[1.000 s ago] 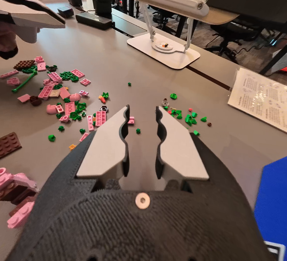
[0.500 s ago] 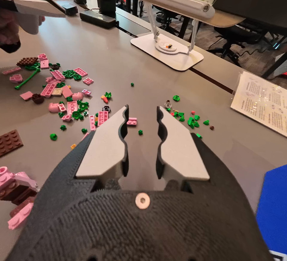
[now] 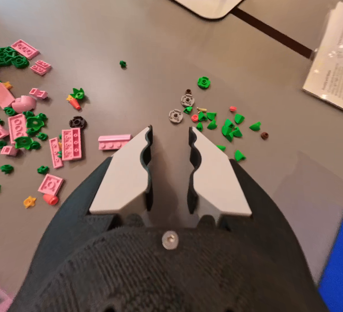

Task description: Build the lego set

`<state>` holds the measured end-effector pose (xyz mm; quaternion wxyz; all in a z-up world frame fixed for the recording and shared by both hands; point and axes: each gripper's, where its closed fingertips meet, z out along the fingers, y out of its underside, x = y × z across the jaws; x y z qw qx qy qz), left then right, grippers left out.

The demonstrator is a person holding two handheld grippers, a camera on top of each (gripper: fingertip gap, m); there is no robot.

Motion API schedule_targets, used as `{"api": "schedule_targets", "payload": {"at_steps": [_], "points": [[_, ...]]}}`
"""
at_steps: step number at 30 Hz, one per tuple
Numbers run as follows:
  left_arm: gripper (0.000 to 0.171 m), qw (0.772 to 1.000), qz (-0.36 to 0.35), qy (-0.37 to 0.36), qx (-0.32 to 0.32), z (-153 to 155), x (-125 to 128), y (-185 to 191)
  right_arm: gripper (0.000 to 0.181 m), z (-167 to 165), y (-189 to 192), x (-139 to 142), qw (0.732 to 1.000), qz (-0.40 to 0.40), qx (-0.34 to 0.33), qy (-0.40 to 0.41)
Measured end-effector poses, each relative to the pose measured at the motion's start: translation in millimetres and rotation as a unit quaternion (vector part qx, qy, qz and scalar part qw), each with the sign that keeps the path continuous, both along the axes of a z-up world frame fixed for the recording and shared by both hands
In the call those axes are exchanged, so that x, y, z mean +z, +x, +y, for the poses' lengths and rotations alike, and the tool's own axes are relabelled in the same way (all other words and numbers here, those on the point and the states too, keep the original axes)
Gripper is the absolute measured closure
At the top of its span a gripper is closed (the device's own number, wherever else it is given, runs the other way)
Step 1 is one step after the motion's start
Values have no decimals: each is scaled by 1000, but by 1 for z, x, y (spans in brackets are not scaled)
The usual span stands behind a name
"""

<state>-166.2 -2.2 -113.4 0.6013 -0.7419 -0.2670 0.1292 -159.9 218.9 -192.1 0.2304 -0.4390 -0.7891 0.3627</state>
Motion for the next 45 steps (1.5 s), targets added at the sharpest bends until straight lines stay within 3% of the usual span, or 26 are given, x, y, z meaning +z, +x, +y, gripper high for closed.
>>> {"api": "schedule_targets", "payload": {"at_steps": [3,7,9,12,15,20,28,36,45], "points": [[164,1000,-9,2,-13,4,-2,3,139,-5,-12,-6,1000,-28,1,-9],[161,1000,-5,-3,-25,9,-1,9,167,-5,-15,-6,999,-34,-1,-21],[160,1000,3,-7,-30,11,1,12,167,-7,-11,-5,999,-30,12,-17],[159,999,16,-15,-41,17,4,19,167,-16,-1,13,998,18,42,-41],[153,995,46,-16,-87,31,10,37,167,-41,24,43,986,32,104,-124],[132,964,111,-11,-242,66,20,104,168,-104,94,89,913,-73,267,-301],[142,935,178,-65,-299,89,9,149,168,-131,142,92,837,-209,352,-363],[158,933,183,-69,-304,96,4,157,167,-133,152,91,817,-243,367,-374],[167,941,158,-58,-294,96,3,151,162,-131,143,90,840,-198,360,-354]]}}
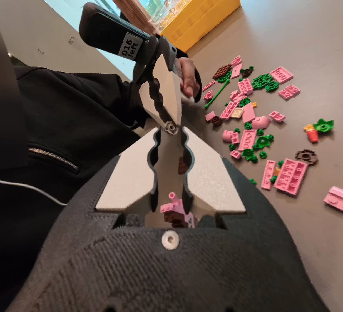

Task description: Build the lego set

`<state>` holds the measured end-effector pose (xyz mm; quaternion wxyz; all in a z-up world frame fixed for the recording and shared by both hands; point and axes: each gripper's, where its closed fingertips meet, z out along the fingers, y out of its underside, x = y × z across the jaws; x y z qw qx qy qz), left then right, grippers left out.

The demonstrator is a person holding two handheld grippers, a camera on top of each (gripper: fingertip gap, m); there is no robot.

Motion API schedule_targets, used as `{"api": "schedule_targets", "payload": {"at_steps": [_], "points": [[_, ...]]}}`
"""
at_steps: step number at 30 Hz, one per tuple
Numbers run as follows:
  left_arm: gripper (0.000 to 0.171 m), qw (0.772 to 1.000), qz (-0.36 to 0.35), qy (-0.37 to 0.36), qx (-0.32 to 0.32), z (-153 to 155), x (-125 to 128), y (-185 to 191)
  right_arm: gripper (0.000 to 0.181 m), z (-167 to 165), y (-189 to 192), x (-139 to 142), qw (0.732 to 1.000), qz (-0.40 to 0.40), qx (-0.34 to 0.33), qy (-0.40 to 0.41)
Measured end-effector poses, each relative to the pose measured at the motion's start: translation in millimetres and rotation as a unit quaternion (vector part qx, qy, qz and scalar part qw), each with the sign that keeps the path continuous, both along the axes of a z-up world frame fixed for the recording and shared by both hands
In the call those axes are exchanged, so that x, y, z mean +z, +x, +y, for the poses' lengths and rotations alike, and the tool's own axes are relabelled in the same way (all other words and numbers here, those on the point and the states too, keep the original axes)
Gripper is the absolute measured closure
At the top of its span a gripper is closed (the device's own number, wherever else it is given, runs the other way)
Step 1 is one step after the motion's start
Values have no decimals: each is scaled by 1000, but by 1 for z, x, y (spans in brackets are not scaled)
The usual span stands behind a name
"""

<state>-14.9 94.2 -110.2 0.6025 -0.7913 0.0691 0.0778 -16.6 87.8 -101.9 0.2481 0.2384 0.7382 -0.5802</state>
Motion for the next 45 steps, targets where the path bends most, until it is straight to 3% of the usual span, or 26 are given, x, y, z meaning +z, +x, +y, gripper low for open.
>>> {"api": "schedule_targets", "payload": {"at_steps": [3,6,8,11,13,15,18,25,38,42,45], "points": [[167,998,-52,15,42,-3,2,-19,152,6,-15,-1,996,76,-45,27],[168,976,-203,54,55,-7,6,-34,147,19,-41,9,958,244,-133,70],[168,934,-345,87,37,-9,8,-40,146,28,-52,17,897,384,-182,124],[169,854,-505,121,8,-13,5,-48,147,26,-51,24,777,558,-206,205],[169,828,-545,131,6,-14,1,-52,153,15,-43,22,705,641,-192,236],[169,826,-550,125,4,-13,-1,-51,158,4,-37,12,663,683,-168,256],[169,840,-532,104,7,-12,-2,-47,154,-4,-35,-3,675,670,-143,275],[168,861,-505,59,-6,-8,-5,-34,154,-3,-32,-6,713,637,-132,260],[167,877,-479,29,-32,-5,-6,-19,168,-6,-25,-12,720,634,-102,265],[146,886,-463,31,-20,-6,-6,-23,168,-4,-26,-8,731,623,-112,256],[143,897,-441,31,-3,-7,-7,-28,167,2,-29,-6,750,599,-121,254]]}}
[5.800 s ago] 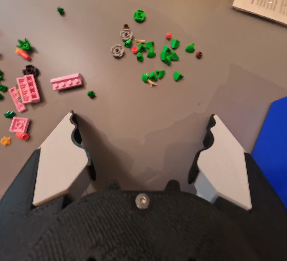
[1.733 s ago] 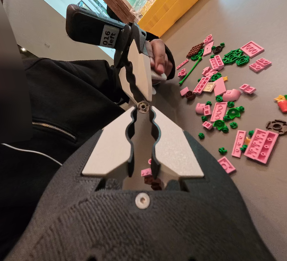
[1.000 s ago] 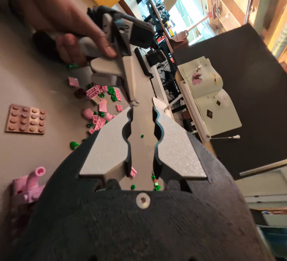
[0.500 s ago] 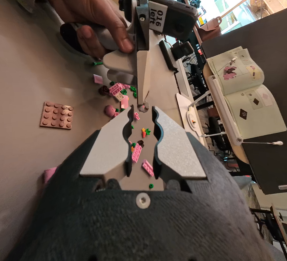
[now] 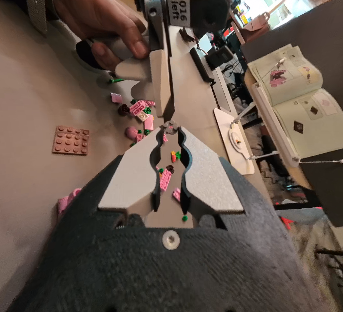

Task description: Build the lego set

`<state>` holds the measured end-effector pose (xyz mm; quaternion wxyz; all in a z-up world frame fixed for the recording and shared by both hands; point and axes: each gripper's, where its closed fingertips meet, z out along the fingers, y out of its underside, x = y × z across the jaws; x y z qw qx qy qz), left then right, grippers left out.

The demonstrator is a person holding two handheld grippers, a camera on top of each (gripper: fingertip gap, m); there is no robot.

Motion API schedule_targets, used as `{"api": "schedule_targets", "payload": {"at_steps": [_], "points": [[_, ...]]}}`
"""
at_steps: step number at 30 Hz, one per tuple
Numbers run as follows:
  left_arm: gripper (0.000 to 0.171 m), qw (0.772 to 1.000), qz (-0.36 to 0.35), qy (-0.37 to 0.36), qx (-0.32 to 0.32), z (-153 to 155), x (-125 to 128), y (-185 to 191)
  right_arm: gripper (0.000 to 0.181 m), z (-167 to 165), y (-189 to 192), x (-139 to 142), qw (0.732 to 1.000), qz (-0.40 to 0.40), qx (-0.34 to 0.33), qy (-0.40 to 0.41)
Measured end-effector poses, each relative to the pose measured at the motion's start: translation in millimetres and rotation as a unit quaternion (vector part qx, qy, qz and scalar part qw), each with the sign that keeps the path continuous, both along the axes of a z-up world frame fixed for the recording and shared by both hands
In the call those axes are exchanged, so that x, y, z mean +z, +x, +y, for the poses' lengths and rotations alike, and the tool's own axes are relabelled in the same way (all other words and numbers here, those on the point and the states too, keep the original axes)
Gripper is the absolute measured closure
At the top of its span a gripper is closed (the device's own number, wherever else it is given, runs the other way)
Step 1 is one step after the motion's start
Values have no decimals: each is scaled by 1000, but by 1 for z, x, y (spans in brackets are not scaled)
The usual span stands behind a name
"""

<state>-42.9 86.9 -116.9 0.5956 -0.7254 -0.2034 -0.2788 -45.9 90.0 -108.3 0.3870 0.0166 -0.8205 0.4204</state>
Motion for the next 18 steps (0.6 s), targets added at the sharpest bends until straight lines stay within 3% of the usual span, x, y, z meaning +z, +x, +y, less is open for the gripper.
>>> {"api": "schedule_targets", "payload": {"at_steps": [3,6,11,14,16,18], "points": [[141,999,44,-17,21,-3,-1,-7,167,16,-9,-1,998,-60,-29,-16],[141,994,95,-42,40,-6,-3,-13,168,50,-27,-6,984,-141,-103,-43],[139,982,155,-76,81,-16,-4,-29,168,108,-45,-58,913,-322,-243,-61],[134,974,168,-85,127,-34,2,-51,168,113,-44,-82,893,-375,-241,-56],[129,963,179,-93,179,-55,9,-76,167,107,-43,-84,889,-392,-227,-69],[119,943,193,-123,242,-85,9,-106,156,105,-43,-81,889,-393,-224,-78]]}}
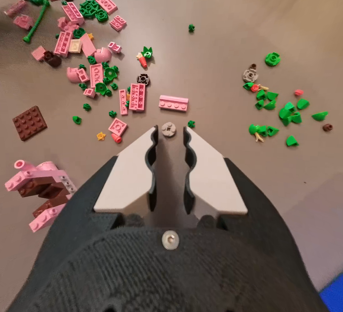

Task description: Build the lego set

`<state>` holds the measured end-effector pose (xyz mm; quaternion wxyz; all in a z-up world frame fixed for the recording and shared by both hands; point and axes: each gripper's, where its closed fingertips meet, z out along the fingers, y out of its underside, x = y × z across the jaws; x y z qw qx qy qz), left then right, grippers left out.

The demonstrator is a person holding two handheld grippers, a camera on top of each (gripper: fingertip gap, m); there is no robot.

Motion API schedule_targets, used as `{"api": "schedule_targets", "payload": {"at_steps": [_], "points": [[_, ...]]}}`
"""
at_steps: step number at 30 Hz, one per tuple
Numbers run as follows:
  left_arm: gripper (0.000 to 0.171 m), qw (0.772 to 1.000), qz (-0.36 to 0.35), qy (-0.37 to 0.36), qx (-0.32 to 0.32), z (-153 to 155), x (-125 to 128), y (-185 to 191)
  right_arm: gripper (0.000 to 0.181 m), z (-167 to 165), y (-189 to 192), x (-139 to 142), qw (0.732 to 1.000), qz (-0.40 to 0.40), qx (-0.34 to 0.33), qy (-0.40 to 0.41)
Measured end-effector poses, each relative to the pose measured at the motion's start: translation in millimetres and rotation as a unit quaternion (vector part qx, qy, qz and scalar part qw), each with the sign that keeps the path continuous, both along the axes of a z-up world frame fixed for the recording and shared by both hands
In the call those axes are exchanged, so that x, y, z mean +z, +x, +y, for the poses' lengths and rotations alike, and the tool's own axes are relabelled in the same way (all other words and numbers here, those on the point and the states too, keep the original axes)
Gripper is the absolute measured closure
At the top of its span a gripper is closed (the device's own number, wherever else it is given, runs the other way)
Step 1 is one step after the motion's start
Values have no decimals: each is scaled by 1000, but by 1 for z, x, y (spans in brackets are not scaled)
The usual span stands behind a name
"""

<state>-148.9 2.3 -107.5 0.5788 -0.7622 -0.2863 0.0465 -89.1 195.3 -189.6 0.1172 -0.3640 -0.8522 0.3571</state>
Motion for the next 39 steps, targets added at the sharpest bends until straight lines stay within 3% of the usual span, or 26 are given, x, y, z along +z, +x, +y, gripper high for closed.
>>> {"api": "schedule_targets", "payload": {"at_steps": [4,6,10,14,19,28,39], "points": [[97,983,25,-113,145,-79,-22,-58,133,7,-9,14,999,36,-27,-5],[97,967,34,-142,208,-117,-29,-79,128,24,-20,25,995,74,-74,-6],[80,958,-22,-138,252,-149,-48,-92,120,62,-34,17,983,79,-168,11],[59,936,-16,-212,282,-164,-71,-100,97,77,-35,-10,978,40,-201,25],[55,913,-31,-272,302,-172,-89,-103,91,75,-39,-12,977,44,-207,11],[47,917,-102,-248,296,-176,-101,-103,70,85,-43,-14,970,37,-239,16],[48,908,-104,-251,318,-179,-101,-100,69,86,-43,-14,970,37,-239,17]]}}
